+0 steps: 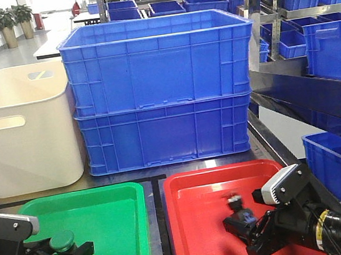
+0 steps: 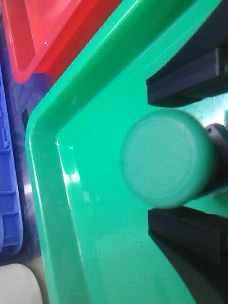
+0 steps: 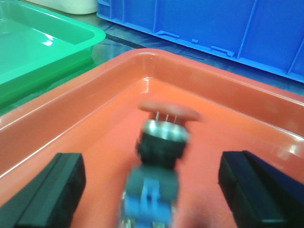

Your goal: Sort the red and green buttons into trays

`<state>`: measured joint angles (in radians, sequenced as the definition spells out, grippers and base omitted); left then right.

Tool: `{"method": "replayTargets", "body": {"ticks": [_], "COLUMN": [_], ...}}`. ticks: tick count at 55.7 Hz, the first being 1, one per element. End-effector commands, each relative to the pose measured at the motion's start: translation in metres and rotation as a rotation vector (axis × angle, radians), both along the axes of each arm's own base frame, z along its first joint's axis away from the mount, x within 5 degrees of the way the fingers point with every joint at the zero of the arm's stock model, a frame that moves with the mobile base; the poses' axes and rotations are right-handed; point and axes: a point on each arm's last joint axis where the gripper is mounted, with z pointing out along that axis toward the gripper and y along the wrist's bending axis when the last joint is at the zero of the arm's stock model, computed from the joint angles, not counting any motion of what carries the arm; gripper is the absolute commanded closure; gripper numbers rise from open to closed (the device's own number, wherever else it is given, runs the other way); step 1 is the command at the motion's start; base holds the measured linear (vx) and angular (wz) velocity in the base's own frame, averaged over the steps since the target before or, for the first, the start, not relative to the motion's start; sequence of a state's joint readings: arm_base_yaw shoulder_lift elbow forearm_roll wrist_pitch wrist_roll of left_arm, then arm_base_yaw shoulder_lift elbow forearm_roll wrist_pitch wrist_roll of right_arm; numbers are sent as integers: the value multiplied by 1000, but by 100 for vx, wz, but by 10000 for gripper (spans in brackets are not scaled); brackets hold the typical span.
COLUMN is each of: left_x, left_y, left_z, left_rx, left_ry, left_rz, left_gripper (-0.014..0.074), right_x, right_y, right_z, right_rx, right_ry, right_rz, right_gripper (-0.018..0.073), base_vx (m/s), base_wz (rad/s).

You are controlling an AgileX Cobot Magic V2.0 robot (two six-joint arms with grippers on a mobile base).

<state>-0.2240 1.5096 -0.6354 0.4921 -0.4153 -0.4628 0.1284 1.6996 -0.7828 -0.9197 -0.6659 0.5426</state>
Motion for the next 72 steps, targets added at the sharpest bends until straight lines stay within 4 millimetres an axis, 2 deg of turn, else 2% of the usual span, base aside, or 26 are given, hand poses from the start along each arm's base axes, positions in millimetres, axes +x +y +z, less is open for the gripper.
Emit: {"method": "replayTargets", "body": {"ticks": [1, 16, 24, 29, 32, 34, 40, 42, 44, 48, 52, 59, 72], "left_x": [-1, -24, -48, -66, -78, -87, -114, -126, -135, -152, -166, -186, -203], "left_y": [-3, 5, 14, 24, 31, 36, 52, 59, 63, 68, 67, 61, 60], "left_z": [36, 79, 105, 119, 125, 128, 131, 130, 128, 119, 110, 104, 110], "left_rx": [-78, -84, -65, -35, -16, 1, 49, 60, 51, 52, 64, -4, -97], "left_ry": [-148, -265, -310, -304, -292, -275, -183, -128, -85, 19, 61, 5, -79], "left_rz": [-14, 4, 47, 99, 135, 165, 271, 318, 348, 378, 331, 227, 185], "left_gripper": [25, 25, 35, 87, 146, 206, 428, 528, 604, 603, 602, 602, 602], "right_x": [-1, -20, -38, -54, -67, -79, -112, -122, -133, -153, -172, -194, -205], "right_y": [3, 0, -4, -11, -15, -20, -28, -29, -30, -31, -33, -36, -37], "right_z": [37, 82, 114, 133, 141, 145, 147, 143, 141, 134, 126, 116, 121], "right_rx": [75, 90, 88, 98, 101, 89, 52, 40, 41, 47, 47, 48, 61], "right_ry": [-133, -272, -350, -360, -351, -339, -328, -325, -324, -320, -326, -350, -403], "right_rz": [23, 25, -5, -62, -98, -127, -169, -161, -153, -141, -136, -143, -132], "right_gripper": [-88, -30, 17, 87, 158, 239, 489, 555, 575, 573, 571, 571, 571], "base_vx": [0, 0, 0, 0, 0, 0, 0, 0, 0, 0, 0, 0, 0], "base_wz": [0, 0, 0, 0, 0, 0, 0, 0, 0, 0, 0, 0, 0]}}
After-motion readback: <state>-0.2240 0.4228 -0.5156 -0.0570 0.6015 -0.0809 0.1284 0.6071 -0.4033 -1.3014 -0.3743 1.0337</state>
